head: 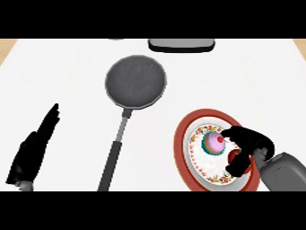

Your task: Pick the tomato from the plate and place it in the pan

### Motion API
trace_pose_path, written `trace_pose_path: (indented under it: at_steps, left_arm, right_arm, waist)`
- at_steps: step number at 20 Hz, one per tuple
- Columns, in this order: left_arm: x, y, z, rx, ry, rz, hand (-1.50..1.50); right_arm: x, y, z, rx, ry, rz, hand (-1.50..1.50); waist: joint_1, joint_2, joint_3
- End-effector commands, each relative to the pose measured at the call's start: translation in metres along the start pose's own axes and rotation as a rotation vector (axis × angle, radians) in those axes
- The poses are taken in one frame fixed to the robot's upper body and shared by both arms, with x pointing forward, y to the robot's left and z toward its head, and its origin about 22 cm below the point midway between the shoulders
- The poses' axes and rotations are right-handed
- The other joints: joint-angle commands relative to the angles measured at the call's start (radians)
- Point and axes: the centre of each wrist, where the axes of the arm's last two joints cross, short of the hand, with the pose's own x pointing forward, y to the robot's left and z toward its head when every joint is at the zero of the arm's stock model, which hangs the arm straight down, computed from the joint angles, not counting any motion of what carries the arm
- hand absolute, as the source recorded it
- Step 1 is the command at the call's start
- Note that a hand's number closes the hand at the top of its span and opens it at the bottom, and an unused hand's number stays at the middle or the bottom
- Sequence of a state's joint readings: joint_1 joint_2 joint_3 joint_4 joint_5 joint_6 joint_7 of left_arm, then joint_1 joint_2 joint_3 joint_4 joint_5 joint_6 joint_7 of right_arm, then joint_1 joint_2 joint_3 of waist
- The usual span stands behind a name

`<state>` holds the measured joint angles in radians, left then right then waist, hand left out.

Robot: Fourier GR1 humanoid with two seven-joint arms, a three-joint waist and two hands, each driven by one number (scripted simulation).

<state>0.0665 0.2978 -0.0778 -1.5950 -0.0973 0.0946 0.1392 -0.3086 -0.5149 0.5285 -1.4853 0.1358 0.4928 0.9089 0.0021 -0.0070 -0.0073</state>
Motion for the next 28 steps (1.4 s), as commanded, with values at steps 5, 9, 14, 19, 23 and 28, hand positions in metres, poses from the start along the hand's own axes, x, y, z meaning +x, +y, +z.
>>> trace_pose_path:
  at_steps: [5,9,14,19,23,28]
  left_arm:
    - [0.003,-0.005,0.000,0.000,-0.007,-0.004,0.00]
    - [-0.001,0.001,0.003,-0.009,-0.004,-0.002,0.00]
    - [0.000,-0.007,0.005,-0.006,-0.009,-0.002,0.00]
    - [0.001,0.002,-0.002,0.001,-0.010,0.006,0.00]
    - [-0.002,0.007,0.008,-0.003,0.005,0.014,0.00]
    - [0.004,-0.012,-0.005,-0.010,-0.005,0.003,0.00]
  right_arm:
    - [0.023,0.027,-0.011,0.089,-0.014,-0.085,1.50]
    - [-0.007,0.001,-0.021,-0.085,0.045,-0.099,1.50]
    - [0.010,-0.042,-0.028,-0.287,0.100,-0.109,1.50]
    - [0.012,-0.054,-0.012,-0.594,0.085,-0.064,1.50]
    - [0.018,-0.075,0.023,-0.901,-0.085,-0.016,1.50]
    - [0.068,-0.083,0.042,-1.141,-0.293,0.020,1.50]
  waist:
    - [0.002,0.007,0.007]
    - [0.003,0.007,0.007]
    - [0.008,0.008,0.008]
    - [-0.001,0.005,0.007]
    - [-0.004,-0.002,0.008]
    - [0.007,0.008,0.007]
